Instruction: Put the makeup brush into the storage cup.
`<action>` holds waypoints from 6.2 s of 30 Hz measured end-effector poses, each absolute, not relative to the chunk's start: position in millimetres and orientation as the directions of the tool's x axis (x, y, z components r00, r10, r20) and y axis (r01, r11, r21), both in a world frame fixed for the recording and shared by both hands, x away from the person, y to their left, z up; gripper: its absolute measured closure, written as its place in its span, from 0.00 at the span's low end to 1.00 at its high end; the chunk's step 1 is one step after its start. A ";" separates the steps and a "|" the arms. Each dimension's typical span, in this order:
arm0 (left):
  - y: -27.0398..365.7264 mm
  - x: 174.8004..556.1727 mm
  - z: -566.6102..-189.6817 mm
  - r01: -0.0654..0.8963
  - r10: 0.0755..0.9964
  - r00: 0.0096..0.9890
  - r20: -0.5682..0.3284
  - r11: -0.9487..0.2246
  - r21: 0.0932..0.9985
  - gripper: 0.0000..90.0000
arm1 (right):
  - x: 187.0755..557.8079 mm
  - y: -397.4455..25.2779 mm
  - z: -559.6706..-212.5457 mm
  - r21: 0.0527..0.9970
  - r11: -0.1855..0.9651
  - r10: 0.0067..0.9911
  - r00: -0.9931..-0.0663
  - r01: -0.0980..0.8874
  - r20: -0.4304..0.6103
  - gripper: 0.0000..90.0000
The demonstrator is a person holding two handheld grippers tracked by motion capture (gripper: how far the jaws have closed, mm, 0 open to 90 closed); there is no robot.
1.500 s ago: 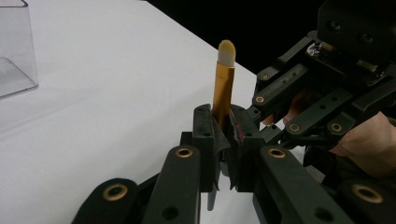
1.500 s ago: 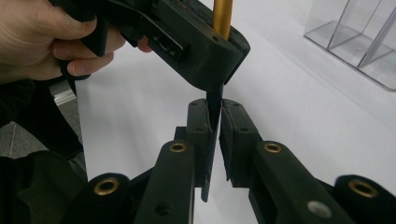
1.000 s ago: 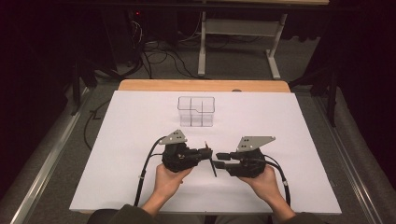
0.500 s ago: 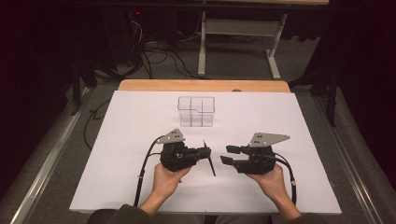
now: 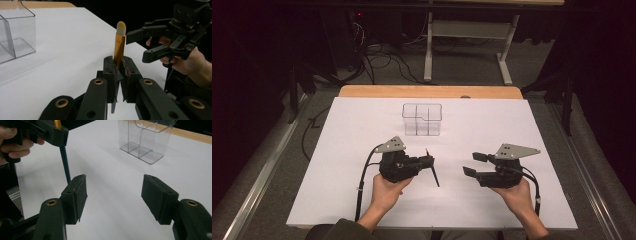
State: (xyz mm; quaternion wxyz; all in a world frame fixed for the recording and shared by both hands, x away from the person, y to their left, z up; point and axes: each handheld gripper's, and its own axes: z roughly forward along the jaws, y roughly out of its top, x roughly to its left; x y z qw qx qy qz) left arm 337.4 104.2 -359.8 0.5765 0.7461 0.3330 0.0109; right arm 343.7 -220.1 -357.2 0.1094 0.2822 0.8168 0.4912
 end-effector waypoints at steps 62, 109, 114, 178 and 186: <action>121.6 369.2 -338.7 0.470 0.589 0.738 -0.329 -0.100 0.877 0.93 | 332.8 -278.8 -403.6 0.886 0.288 0.727 -0.686 0.363 0.045 0.37; 114.4 428.2 -301.1 0.449 0.659 0.699 -0.278 -0.101 0.888 0.93 | 331.9 -276.2 -404.0 0.884 0.296 0.723 -0.690 0.361 0.039 0.36; 114.1 434.4 -298.1 0.452 0.672 0.689 -0.273 -0.103 0.886 0.93 | 332.2 -276.4 -404.1 0.884 0.297 0.724 -0.689 0.360 0.037 0.36; 114.7 490.3 -287.9 0.470 0.782 0.577 -0.236 -0.082 0.879 0.93 | 331.6 -275.0 -404.9 0.883 0.299 0.724 -0.689 0.362 0.037 0.37; 115.2 493.6 -290.8 0.470 0.794 0.561 -0.233 -0.074 0.879 0.93 | 331.6 -274.9 -405.0 0.882 0.297 0.724 -0.688 0.365 0.041 0.37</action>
